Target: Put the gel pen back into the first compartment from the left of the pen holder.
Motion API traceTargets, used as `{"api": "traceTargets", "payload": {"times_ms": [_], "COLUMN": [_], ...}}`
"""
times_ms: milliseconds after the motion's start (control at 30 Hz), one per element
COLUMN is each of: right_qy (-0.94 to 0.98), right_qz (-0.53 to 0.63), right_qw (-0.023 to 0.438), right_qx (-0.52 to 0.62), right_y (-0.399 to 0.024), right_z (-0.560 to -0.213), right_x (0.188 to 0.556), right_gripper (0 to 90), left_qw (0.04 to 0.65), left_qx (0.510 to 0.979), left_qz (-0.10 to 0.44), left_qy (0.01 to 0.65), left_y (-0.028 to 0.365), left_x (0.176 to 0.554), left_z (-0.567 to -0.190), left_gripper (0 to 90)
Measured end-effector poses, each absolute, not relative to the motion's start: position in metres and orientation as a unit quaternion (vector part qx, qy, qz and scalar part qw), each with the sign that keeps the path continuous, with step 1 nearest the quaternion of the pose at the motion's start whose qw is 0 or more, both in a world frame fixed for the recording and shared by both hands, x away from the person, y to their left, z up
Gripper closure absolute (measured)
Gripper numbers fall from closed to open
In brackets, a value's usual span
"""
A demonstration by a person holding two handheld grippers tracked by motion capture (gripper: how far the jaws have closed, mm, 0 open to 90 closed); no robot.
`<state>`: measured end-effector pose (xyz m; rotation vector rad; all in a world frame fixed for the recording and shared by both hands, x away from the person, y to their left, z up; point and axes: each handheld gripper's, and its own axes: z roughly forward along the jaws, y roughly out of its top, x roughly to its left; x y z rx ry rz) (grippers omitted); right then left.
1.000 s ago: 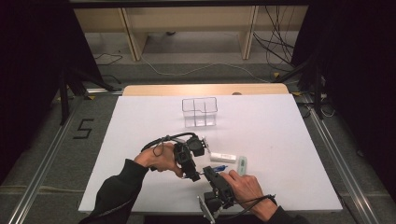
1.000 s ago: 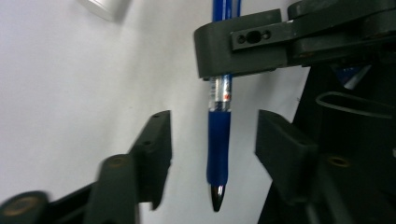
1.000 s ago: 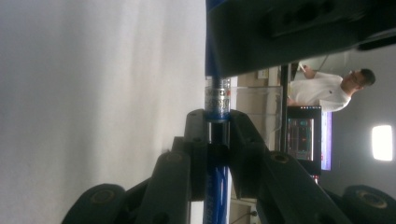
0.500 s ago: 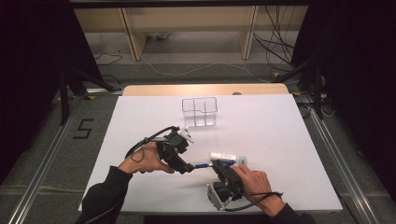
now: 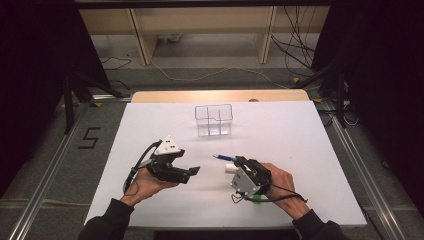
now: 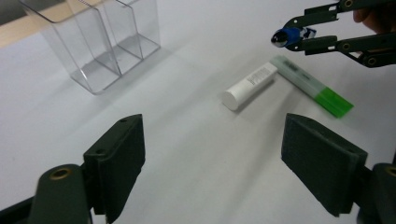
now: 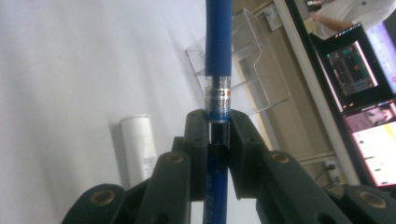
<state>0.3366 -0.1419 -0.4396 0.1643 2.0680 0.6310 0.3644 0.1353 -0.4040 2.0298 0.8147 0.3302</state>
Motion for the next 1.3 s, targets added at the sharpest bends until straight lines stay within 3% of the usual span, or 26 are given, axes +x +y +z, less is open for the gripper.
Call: {"api": "traceTargets", "payload": {"times_ms": [233, 667, 1300], "right_qy": [0.844, 0.825, 0.783], "right_qz": [0.307, 0.424, 0.488], "right_qw": [0.423, 0.299, 0.225], "right_qx": [0.117, 0.225, 0.313], "right_y": [-0.144, -0.139, -0.114], "right_z": [-0.424, -0.404, -0.384], "right_x": [0.355, 0.398, 0.455], "right_gripper": [79.4, 79.4, 79.4], "left_qw": [0.480, 0.505, 0.506], "left_qx": [0.792, 0.760, 0.741], "left_qz": [0.156, 0.190, 0.216], "left_qy": [0.342, 0.361, 0.386], "left_y": [0.149, 0.169, 0.176], "left_x": [0.362, 0.358, 0.352], "left_z": [-0.412, -0.422, -0.429], "left_gripper": [19.4, 16.8, 16.8]}}
